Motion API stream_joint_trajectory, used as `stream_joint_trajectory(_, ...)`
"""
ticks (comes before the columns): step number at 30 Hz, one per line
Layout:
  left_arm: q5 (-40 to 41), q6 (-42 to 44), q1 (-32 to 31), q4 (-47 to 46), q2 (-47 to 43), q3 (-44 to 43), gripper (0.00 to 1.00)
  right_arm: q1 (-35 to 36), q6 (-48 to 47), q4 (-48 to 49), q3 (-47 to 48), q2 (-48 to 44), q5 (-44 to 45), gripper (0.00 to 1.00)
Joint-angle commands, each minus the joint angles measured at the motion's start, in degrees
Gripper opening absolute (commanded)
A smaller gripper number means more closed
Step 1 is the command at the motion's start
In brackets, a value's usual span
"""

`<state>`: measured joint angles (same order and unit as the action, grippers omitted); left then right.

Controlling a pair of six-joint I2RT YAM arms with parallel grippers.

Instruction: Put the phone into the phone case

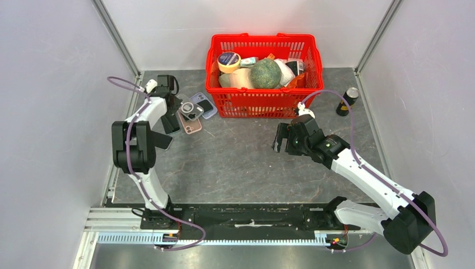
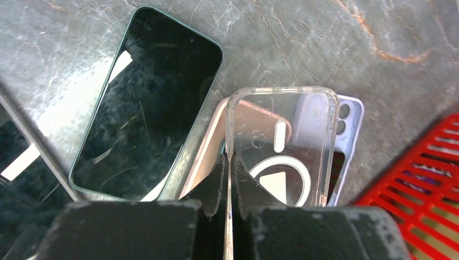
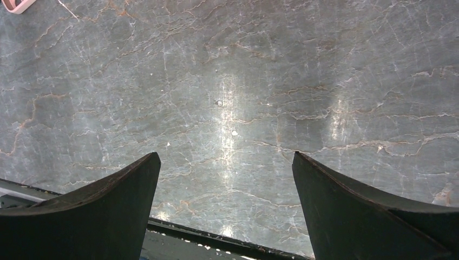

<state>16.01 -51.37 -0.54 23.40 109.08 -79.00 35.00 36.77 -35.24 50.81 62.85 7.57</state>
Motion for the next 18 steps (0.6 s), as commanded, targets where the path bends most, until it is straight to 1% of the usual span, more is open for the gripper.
stream_joint_trajectory(1, -0.57, 0.88, -1.56, -1.78, -8.81, 4.32, 0.02, -0.12, -1.57, 0.08, 2.0, 0.7, 2.36, 0.99)
stream_joint_trajectory(5, -0.03, 0.45, -4.23, -1.78, -14.72, 10.97, 0.02, -0.17, -1.71, 0.65, 2.29, 2.17, 2.43, 0.99)
stream_joint_trajectory(9, 1.16, -0.3, -8.68, -2.36, -20.95, 18.57, 0.02, -0.17, -1.75, 1.24, 2.04, 2.04, 2.15, 0.99)
stream_joint_trajectory(13, 2.6, -1.67, -16.1, -3.01, -26.38, 25.42, 0.02, -0.15, -1.87, 1.82, 1.43, 1.59, 1.71, 0.99)
stream_joint_trajectory(18, 3.81, -4.43, -28.63, -3.44, -29.55, 30.64, 0.02, -0.16, -1.73, 2.35, 0.58, 1.69, 1.15, 0.99)
